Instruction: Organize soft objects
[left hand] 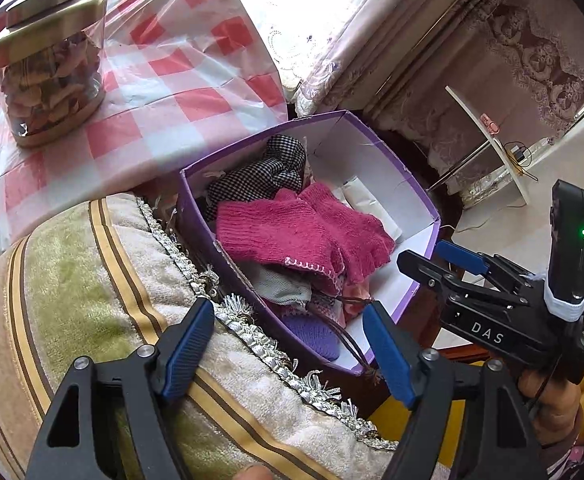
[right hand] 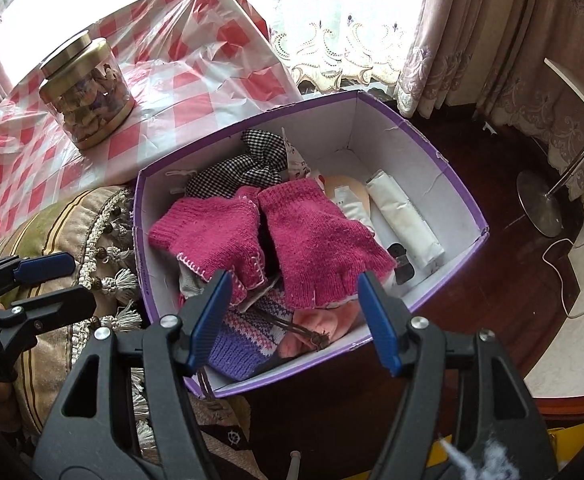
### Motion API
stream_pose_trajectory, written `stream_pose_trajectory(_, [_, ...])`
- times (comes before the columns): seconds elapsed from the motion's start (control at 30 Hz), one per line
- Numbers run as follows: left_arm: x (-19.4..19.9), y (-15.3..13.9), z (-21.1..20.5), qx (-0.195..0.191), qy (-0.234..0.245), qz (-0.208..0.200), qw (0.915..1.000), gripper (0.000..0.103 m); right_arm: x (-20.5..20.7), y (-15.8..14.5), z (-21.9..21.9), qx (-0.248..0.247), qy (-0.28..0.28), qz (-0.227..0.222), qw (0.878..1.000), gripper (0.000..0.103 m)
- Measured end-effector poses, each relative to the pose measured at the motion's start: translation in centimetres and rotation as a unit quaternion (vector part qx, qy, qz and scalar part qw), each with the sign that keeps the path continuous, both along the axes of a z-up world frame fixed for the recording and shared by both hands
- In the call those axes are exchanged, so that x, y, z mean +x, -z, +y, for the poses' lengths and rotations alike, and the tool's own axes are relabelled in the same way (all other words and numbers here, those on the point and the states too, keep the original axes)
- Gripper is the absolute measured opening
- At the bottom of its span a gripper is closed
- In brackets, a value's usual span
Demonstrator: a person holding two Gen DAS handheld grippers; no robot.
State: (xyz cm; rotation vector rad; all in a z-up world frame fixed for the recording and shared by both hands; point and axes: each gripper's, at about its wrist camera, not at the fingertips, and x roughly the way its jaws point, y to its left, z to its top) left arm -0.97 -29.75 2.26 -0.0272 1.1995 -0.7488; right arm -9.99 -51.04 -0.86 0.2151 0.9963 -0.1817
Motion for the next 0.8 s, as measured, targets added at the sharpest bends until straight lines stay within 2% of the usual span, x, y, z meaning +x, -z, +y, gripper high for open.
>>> stream_pose_trajectory(0.8, [0.08,0.1,-0.07,-0.002,0.001,0.001,1.0,0.08,0.0,0.3,0.23,0.002,0.001,0.004,1.0,0.069])
